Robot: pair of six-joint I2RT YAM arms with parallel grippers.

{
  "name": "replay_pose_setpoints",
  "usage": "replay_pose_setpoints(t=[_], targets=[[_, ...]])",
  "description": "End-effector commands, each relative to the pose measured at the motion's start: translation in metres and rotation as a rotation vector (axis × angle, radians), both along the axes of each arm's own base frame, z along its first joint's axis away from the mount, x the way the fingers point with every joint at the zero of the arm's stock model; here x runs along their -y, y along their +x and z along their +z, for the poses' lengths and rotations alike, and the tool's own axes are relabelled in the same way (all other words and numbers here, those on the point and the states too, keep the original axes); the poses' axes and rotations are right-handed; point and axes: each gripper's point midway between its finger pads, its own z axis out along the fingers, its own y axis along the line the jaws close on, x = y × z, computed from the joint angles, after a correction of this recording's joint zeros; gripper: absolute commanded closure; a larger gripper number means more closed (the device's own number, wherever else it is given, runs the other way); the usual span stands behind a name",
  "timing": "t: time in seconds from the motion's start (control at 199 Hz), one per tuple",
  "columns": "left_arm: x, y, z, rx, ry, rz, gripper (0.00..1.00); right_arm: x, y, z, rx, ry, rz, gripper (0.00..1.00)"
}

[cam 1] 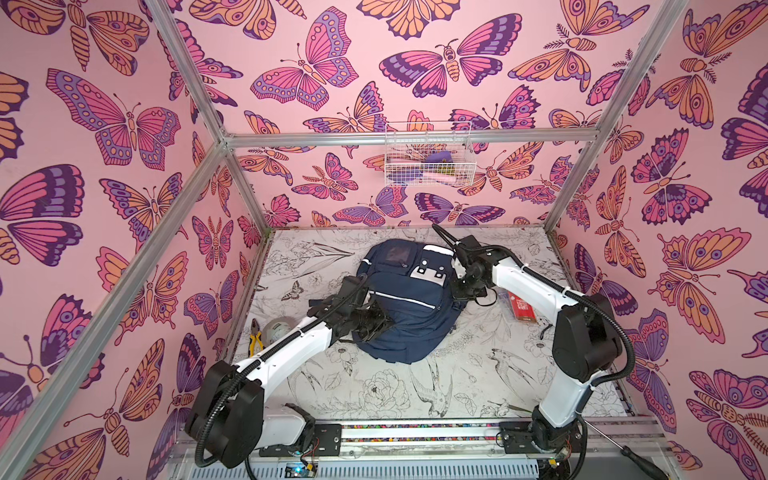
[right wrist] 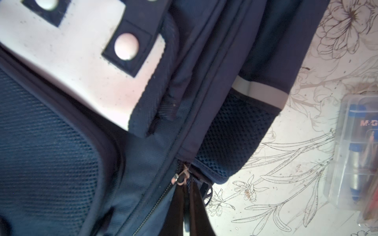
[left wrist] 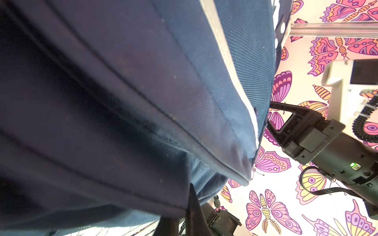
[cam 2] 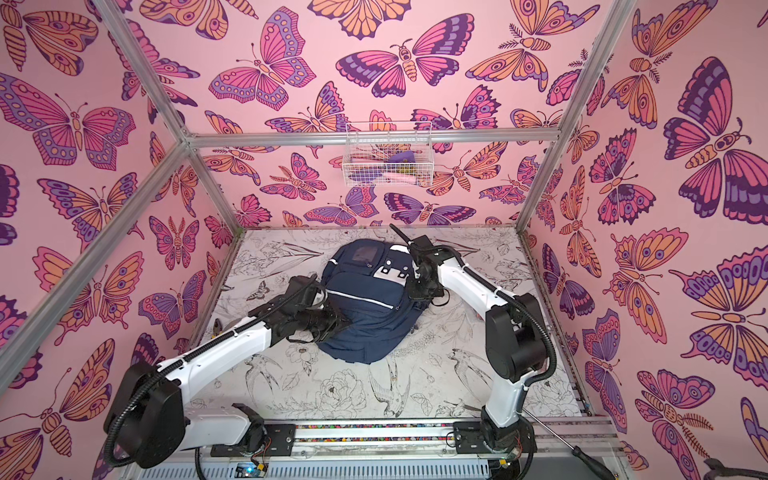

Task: Pack the student bag

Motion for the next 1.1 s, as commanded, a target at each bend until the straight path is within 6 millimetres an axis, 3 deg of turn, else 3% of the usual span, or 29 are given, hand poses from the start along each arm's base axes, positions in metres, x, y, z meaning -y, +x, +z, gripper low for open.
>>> replay_pose_setpoints(t=[0.0, 0.272, 0.624, 0.88, 1.097], targets=[[-0.016, -0.009, -0.014, -0.049, 0.067, 0.043, 1.00, 0.014, 0.006, 0.012, 0.072, -0.079, -0.002, 1.00], [-0.019, -0.010, -0.014, -0.037, 0.075, 0.051, 1.00, 0.009, -0.010, 0.010, 0.060, -0.092, 0.036, 1.00], [-0.019, -0.009, -0.015, -0.037, 0.074, 0.058, 1.00, 0.019, -0.031, 0.008, 0.061, -0.127, 0.120, 1.00], [-0.020, -0.008, -0.013, -0.027, 0.074, 0.064, 1.00, -0.011, -0.049, 0.003, -0.015, 0.021, 0.187, 1.00], [-0.021, -0.007, -0.014, -0.023, 0.077, 0.071, 1.00, -0.006, -0.065, -0.004, -0.073, 0.027, 0.141, 1.00]])
